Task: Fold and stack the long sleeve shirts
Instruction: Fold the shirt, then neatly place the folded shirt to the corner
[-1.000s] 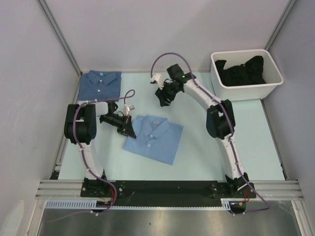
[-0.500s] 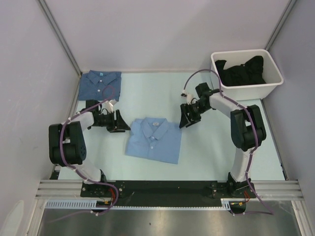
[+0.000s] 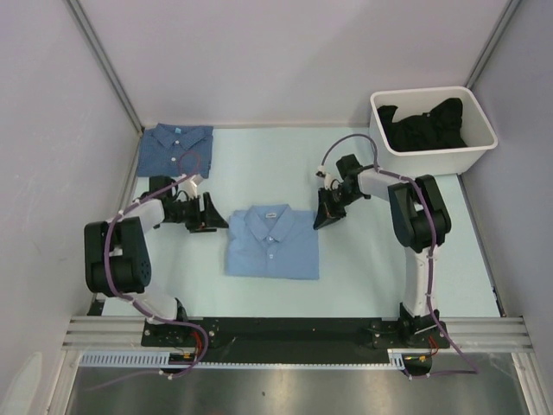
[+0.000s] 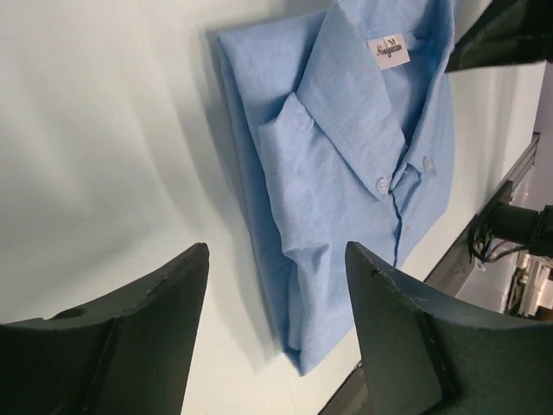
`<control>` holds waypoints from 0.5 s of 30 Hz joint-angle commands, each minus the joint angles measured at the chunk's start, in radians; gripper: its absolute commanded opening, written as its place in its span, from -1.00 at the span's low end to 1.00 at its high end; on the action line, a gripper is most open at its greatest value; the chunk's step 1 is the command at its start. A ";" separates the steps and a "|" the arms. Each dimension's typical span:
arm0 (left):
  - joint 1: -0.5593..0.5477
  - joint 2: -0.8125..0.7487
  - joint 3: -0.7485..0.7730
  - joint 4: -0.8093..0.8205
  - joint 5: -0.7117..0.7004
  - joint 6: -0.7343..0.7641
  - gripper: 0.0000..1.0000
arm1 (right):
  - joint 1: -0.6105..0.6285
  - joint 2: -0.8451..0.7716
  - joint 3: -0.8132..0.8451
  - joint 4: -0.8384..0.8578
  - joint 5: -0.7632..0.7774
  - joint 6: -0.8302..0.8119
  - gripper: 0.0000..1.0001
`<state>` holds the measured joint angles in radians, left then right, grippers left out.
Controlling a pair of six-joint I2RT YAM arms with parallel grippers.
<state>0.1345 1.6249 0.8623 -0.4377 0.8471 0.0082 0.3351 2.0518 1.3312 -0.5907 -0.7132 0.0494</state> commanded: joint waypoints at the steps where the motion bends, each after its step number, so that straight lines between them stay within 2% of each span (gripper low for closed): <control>1: 0.008 -0.076 -0.005 0.059 -0.017 -0.002 0.40 | -0.073 0.074 0.176 0.019 0.086 -0.031 -1.00; 4: 0.008 -0.105 -0.003 0.105 -0.037 -0.002 0.41 | -0.113 0.119 0.282 -0.001 0.138 -0.046 -1.00; 6: 0.008 -0.120 0.004 0.113 -0.063 -0.011 0.59 | -0.128 0.139 0.369 -0.023 0.158 -0.118 -1.00; 7: 0.008 -0.128 0.013 0.114 -0.072 -0.028 0.79 | -0.123 0.137 0.388 -0.047 0.165 -0.143 -0.83; 8: 0.008 -0.138 0.018 0.106 -0.080 -0.030 0.98 | -0.119 0.133 0.407 -0.061 0.176 -0.182 -0.44; 10: 0.008 -0.203 0.036 0.085 -0.118 -0.027 0.99 | -0.113 0.076 0.415 -0.083 0.196 -0.233 -0.22; 11: 0.010 -0.242 0.035 0.077 -0.134 -0.036 0.99 | -0.107 0.038 0.401 -0.078 0.201 -0.258 -0.02; 13: 0.010 -0.374 0.009 0.080 -0.160 -0.063 0.99 | -0.097 -0.072 0.338 -0.060 0.199 -0.319 0.07; 15: 0.013 -0.454 -0.023 0.161 -0.196 -0.199 0.99 | -0.064 -0.149 0.274 -0.017 0.198 -0.365 0.08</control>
<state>0.1364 1.3712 0.8558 -0.3733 0.7181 -0.0395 0.2142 2.1109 1.6772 -0.6308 -0.5323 -0.1673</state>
